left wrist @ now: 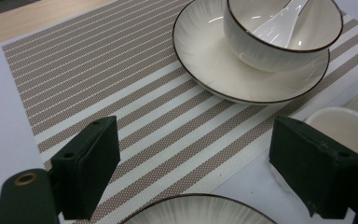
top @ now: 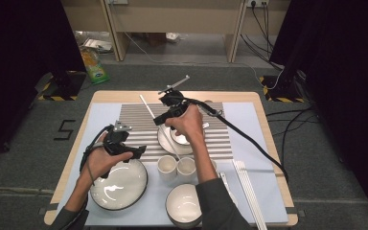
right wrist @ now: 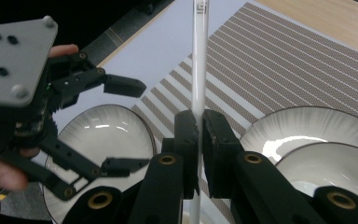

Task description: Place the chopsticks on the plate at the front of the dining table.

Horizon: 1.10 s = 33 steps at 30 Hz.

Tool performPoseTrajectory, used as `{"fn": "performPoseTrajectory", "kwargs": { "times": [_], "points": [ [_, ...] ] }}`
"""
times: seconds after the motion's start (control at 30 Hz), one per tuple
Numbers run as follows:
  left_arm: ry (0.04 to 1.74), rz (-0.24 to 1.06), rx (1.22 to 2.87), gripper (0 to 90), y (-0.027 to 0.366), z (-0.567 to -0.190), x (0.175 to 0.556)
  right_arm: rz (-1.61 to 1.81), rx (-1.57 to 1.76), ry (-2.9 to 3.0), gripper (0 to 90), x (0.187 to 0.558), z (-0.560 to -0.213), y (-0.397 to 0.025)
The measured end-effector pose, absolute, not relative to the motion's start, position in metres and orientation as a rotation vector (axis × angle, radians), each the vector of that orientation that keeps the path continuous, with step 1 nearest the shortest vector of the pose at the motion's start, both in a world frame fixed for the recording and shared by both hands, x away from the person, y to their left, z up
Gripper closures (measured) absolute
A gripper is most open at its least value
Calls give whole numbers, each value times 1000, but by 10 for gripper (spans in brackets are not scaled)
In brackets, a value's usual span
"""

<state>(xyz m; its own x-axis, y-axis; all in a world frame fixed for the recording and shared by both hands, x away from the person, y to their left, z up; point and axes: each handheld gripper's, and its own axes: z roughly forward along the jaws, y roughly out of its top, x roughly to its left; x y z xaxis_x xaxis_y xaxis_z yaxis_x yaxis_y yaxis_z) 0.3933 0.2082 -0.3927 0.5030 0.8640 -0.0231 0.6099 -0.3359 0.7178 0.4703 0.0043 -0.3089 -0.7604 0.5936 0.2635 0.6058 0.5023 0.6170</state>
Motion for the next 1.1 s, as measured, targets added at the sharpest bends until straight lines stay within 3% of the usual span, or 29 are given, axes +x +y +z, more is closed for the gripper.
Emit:
{"fn": "performPoseTrajectory", "kwargs": {
  "times": [0.73,0.93,1.03,1.1],
  "points": [
    [1157,436,2038,167,189,-373,394,-1190,-1157,-2623,847,476,-326,30],
    [1148,356,2012,186,181,-370,396,-1210,-1165,-2596,847,477,-328,32],
    [1163,412,2031,207,177,-369,397,-1213,-1168,-2583,846,477,-329,34],
    [1167,380,2020,236,175,-370,398,-1221,-1169,-2573,847,477,-329,34]
  ]
}}
